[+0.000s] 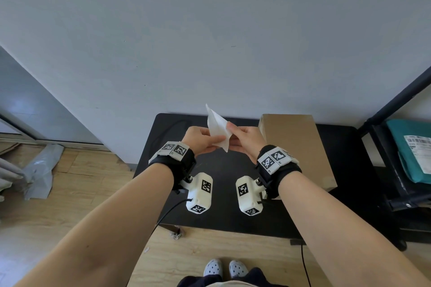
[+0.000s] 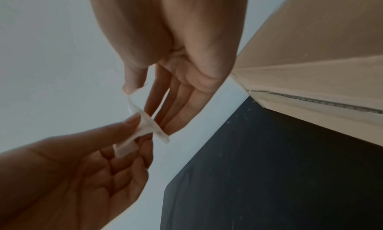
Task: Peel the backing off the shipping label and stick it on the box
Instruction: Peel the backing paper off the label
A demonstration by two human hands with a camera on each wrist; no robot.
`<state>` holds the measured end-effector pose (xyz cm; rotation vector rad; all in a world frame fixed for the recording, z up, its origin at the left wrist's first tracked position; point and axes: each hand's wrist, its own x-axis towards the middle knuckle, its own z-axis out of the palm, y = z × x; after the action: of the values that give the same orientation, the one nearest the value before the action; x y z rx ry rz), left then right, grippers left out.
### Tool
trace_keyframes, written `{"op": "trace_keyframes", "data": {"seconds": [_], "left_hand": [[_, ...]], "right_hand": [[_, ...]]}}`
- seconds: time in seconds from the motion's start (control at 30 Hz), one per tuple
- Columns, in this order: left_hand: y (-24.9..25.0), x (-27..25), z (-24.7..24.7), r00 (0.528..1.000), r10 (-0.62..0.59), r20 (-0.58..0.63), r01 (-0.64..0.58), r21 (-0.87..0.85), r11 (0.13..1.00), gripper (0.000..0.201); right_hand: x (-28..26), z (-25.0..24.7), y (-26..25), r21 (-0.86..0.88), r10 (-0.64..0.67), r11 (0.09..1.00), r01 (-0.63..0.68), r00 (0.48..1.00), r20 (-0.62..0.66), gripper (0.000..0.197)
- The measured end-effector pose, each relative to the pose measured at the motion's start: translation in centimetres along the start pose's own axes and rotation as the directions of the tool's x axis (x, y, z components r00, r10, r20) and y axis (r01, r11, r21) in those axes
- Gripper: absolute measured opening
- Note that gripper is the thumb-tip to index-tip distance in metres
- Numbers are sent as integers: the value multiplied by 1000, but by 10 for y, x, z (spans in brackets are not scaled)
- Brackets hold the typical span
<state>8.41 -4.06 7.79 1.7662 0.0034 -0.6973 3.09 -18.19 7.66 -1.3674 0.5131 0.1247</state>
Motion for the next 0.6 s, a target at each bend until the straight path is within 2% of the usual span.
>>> {"op": "trace_keyframes", "data": {"seconds": [0.17,0.3,0.4,0.5,0.6], "left_hand": [[-2,1,-4,997,33,-65,-33,-3,999,22],[4,3,-10,995,50,-92,-49,11,999,20],[6,4,-12,994,39,-103,-38,6,999,16],[6,0,-11,998,43,-44,-43,-12,999,6],[6,-2,-7,998,54,-20,-54,-18,998,14]], "right_hand": [[-2,0,-2,8,29,1000,-30,999,33,43],[-6,-1,0,-15,92,996,-91,986,136,55],[-9,-2,1,-13,74,997,-73,978,193,45],[-6,-2,2,-124,-6,992,26,988,157,31],[0,-5,6,-149,-47,987,59,996,82,28]]}}
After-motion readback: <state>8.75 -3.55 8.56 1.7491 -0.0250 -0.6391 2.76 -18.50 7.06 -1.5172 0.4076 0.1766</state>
